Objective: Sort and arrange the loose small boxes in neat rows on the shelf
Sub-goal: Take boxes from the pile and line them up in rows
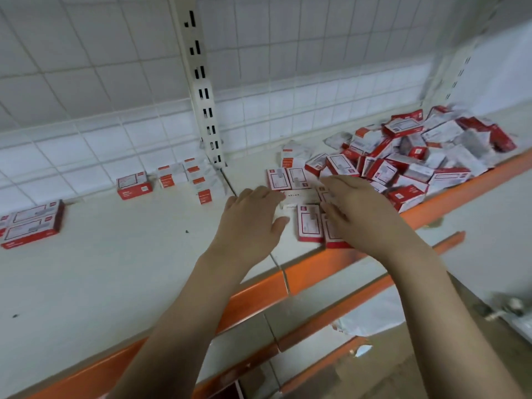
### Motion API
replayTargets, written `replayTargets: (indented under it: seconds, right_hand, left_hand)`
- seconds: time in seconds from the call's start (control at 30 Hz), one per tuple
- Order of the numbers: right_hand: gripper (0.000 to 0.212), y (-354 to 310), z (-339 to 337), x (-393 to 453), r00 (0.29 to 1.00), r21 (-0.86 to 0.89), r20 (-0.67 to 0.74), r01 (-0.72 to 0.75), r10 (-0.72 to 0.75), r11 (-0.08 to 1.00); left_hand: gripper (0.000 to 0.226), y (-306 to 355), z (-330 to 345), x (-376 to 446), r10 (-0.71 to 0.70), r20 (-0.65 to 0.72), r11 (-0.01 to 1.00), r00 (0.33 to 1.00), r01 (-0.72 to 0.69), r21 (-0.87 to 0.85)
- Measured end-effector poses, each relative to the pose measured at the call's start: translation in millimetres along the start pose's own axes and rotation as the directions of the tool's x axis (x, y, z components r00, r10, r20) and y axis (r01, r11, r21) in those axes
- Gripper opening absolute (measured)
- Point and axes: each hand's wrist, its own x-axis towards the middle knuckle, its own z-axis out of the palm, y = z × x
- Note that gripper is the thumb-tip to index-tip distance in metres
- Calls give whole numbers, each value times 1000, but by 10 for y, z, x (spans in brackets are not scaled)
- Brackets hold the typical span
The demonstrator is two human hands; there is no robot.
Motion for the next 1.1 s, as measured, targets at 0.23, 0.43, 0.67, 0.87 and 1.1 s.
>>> replayTargets:
  seconds: [0.23,0.43,0.67,0.87,1.1]
  right_hand:
    - [62,371,-149,-181,998,5,51,-38,37,999]
    - [64,493,-120,-73,984,-47,159,91,-82,995]
    - [57,542,-77,12,951,-64,278,156,-132,986]
    - [58,580,-121,38,976,-86,202,101,-82,991]
    - [58,621,-128,-73,994,-29,94,56,-53,998]
  left_hand:
    - [42,236,137,106,18,1,1000,1000,-18,-4]
    - [43,291,166,100,0,-8,1000,1000,0,-16]
    - [46,225,134,74,-18,-2,999,1000,18,-36]
    - [49,209,147,93,44,70,996,997,-39,-74]
    - [60,245,172,177,160,197,984,967,-141,-107]
